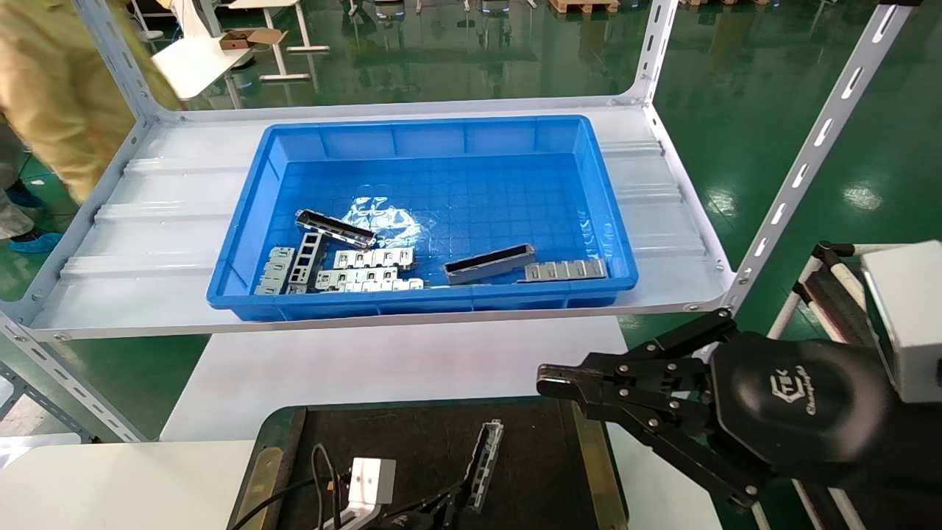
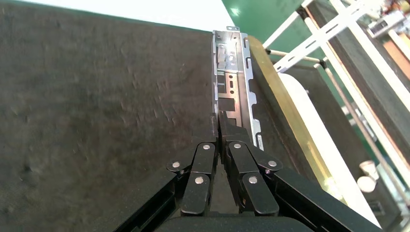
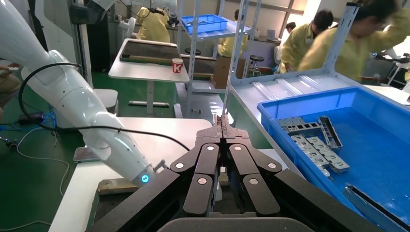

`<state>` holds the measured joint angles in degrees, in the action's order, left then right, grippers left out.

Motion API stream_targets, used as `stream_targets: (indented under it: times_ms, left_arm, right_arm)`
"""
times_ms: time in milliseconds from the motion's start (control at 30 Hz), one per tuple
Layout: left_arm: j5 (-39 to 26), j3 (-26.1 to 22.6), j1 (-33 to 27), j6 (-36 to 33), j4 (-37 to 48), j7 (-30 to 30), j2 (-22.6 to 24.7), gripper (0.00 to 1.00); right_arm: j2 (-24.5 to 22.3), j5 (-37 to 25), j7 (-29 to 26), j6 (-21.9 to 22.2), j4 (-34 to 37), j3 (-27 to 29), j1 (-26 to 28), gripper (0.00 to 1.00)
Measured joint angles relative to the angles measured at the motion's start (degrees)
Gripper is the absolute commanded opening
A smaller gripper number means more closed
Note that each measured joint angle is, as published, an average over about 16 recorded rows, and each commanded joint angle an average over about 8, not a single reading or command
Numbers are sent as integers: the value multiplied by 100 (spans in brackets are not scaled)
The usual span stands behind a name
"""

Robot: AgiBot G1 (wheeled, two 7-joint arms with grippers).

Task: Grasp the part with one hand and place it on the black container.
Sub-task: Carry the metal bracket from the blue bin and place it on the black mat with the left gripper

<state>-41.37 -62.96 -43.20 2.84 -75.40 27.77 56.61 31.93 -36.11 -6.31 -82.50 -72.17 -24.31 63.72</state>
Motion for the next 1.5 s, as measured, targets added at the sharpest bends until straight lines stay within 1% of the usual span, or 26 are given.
stream_targets:
  times_ms: [333, 567, 867, 1267, 1367, 1433, 1467, 1500]
  left_arm:
    - [800, -730, -373, 1166, 5, 194, 346, 0]
    - [1191, -992, -575, 1659, 78, 161, 569, 0]
    - [1256, -969, -595, 1834, 350, 232, 873, 0]
    - [857, -701, -444, 1691, 883, 418, 1243, 0]
    - [749, -637, -409, 1644, 981, 455, 1298, 0]
    - [683, -597, -388, 1615, 1034, 478, 1326, 0]
    - [653, -579, -378, 1601, 1058, 489, 1338, 3]
    - [625, -561, -369, 1590, 1079, 499, 1350, 10]
  right_arm:
    - [0, 0, 0, 0, 0, 0, 0, 0]
    - [0, 0, 0, 0, 0, 0, 0, 0]
    - [0, 0, 0, 0, 0, 0, 0, 0]
    - [0, 0, 0, 0, 0, -1, 0, 0]
    - [0, 0, 0, 0, 0, -1, 0, 4]
    - [0, 0, 0, 0, 0, -1, 0, 11]
    - [0, 0, 0, 0, 0, -1, 0, 18]
    - [0, 1, 0, 0, 0, -1, 0, 31]
